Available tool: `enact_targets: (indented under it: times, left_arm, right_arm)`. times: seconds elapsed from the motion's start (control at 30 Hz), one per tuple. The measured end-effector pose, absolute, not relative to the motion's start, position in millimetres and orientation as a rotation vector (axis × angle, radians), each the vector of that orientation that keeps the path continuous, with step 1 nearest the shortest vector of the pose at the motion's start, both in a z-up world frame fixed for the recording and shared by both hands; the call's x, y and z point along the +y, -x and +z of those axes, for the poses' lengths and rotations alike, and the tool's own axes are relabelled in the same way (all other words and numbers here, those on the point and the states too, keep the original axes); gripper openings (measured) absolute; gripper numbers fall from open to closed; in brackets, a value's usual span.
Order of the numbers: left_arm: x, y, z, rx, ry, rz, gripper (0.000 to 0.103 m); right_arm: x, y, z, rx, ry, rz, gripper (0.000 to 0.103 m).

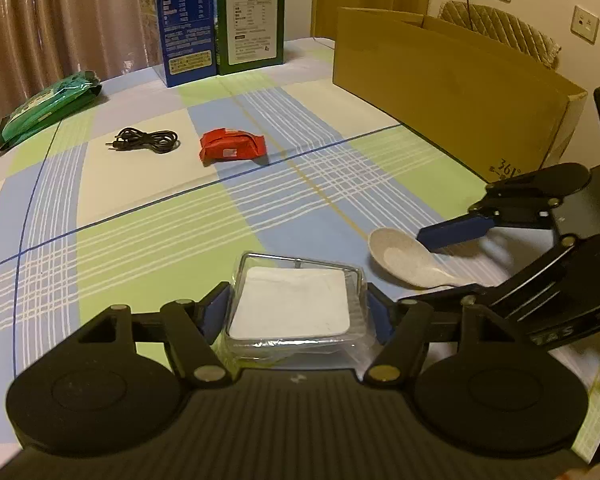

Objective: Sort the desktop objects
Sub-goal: 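Close left tool on the clear plastic case while right tool grasps the white spoon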

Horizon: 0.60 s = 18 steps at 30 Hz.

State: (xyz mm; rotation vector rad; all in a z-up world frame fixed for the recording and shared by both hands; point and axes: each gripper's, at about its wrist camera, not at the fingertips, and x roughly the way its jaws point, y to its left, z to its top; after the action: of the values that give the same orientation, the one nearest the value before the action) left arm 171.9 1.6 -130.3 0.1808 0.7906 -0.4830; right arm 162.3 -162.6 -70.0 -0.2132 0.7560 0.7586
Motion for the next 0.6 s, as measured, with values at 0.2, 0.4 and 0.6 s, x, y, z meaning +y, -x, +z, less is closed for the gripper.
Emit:
enact_targets:
  times: [0.2,0.4,0.6]
  left_arm:
    - [2.5,-171.1,-130.4,0.792,-0.172,-0.48,0.065]
    - [2.2,-171.7,-131.3,0.79,-0.168,-0.486,0.065]
    - [1.4,-172.0,-131.1,0.788,-0.167,-0.482,0.066]
  right_arm:
    - [-159.5,-164.4,-73.4,0.729,0.246,0.757,0.059]
    - [-163.7,-169.0,-72.4,0.725,0.218,0.772,0.049]
    - [-161.8,-167.0,-72.3,0.707,0.243,0.774,0.031]
